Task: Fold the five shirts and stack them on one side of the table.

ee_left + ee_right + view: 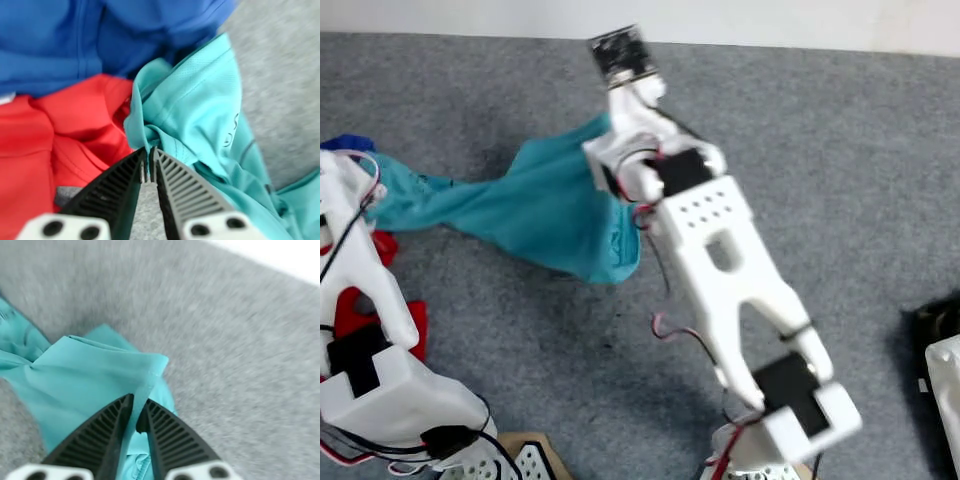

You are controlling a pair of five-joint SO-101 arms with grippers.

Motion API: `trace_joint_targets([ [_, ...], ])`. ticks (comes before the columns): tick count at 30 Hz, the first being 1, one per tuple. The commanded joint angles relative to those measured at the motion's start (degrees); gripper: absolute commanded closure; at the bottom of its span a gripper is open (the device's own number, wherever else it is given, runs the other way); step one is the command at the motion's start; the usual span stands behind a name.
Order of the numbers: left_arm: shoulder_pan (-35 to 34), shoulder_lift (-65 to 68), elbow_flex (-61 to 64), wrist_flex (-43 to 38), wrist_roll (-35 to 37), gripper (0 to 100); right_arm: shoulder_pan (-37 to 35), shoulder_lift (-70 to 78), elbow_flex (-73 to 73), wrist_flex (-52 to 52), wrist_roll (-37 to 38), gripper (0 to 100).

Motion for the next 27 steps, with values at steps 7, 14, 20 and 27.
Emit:
trace_joint_targets([
  [7,-2.7,-8.5,-26.9,18.7,0.0,99,3.2,-24.1,-0.7,6.9,3.2,99.1],
  [14,-4.9,-16.7,-30.3,24.1,0.0,99,3.2,-34.6,-1.3,13.4,3.5,99.1],
  [20,-6.9,-24.0,-30.3,24.0,4.6,99,-0.6,-45.8,-1.4,13.8,8.2,99.1],
  [27,-7.3,-32.3,-30.4,23.7,6.2,99,-2.5,-52.5,-1.5,13.7,11.6,99.1],
])
